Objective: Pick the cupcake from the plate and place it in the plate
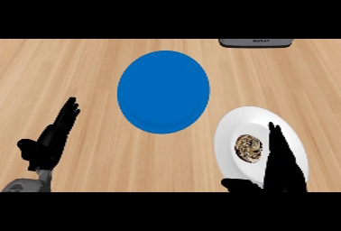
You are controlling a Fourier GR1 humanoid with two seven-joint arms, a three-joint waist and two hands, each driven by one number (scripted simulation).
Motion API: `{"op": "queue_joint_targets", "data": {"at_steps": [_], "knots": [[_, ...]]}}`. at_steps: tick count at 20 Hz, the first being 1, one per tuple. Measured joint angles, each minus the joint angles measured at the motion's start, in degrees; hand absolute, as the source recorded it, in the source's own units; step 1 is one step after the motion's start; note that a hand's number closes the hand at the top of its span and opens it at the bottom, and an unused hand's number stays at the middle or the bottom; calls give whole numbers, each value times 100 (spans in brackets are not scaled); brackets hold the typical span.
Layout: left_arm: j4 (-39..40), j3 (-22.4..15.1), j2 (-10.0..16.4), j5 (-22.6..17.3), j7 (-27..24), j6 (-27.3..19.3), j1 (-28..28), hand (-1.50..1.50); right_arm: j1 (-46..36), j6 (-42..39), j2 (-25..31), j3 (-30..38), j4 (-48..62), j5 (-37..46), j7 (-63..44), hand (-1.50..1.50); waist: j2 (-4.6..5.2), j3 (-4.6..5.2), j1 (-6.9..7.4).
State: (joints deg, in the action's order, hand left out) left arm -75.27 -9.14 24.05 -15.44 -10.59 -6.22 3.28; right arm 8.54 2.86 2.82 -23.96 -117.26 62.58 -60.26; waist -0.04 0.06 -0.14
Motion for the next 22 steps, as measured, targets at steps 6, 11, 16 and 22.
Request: {"op": "queue_joint_targets", "data": {"at_steps": [6,11,16,22], "knots": [[-66,67,-102,104,47,28,-39,0,-22,-486,-82,227,214,-78,-69,-150,3,-4,16],[22,167,-254,288,84,53,70,0,-122,-669,-125,512,516,-263,61,-150,4,-5,11],[176,344,-343,413,65,203,147,0,-470,-676,-179,785,1118,-326,129,-150,6,-6,15],[86,488,-446,555,46,365,12,0,-597,-648,-213,1051,1632,-238,189,-150,4,-8,19]]}}
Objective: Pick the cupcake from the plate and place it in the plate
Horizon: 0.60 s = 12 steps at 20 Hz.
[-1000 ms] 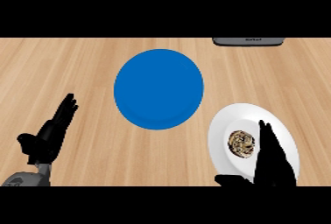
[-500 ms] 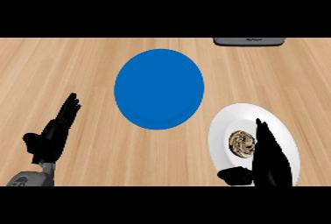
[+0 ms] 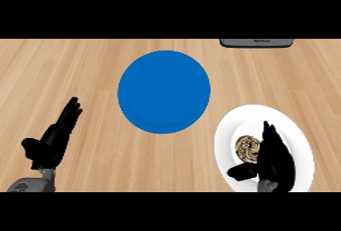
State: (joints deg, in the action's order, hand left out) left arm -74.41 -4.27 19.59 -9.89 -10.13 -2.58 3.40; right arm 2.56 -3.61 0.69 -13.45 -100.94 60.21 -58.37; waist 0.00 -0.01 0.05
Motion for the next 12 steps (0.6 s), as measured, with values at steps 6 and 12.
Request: {"op": "queue_joint_targets", "data": {"at_steps": [6,12], "knots": [[1,146,-115,164,86,74,77,0,-120,0,61,119,339,-323,365,150,-30,34,-10],[-260,193,-227,299,306,100,9,0,-151,212,147,227,549,-457,889,150,-71,73,-18]]}}
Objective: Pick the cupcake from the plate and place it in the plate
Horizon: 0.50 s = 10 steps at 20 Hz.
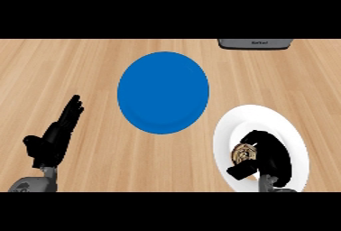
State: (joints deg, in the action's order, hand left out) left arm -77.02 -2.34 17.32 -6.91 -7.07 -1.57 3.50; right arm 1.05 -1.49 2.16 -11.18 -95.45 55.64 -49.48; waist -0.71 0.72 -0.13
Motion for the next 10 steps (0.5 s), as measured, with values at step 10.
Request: {"op": "queue_joint_targets", "data": {"at_steps": [10], "knots": [[106,42,-56,87,-104,113,86,0,-689,-710,1502,270,446,-789,2433,150,115,-77,167]]}}
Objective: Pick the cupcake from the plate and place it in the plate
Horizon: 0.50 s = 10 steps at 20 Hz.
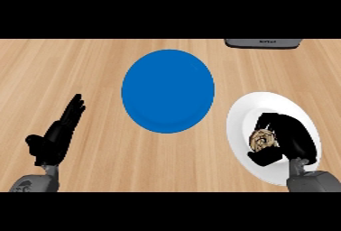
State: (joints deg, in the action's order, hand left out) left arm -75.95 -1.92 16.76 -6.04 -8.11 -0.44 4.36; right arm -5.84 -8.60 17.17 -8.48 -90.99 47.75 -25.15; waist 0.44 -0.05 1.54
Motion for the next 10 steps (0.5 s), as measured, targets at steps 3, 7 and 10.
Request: {"op": "queue_joint_targets", "data": {"at_steps": [3,7,10], "knots": [[17,5,-3,-8,-2,25,13,0,-442,-112,611,292,361,-354,1188,150,14,-9,33],[75,9,-58,35,17,-17,99,0,-899,-133,1125,675,1014,-788,2638,150,3,-7,-21],[223,55,-68,73,-79,8,140,0,-1215,-175,1394,915,1386,-978,3417,150,-11,-3,-66]]}}
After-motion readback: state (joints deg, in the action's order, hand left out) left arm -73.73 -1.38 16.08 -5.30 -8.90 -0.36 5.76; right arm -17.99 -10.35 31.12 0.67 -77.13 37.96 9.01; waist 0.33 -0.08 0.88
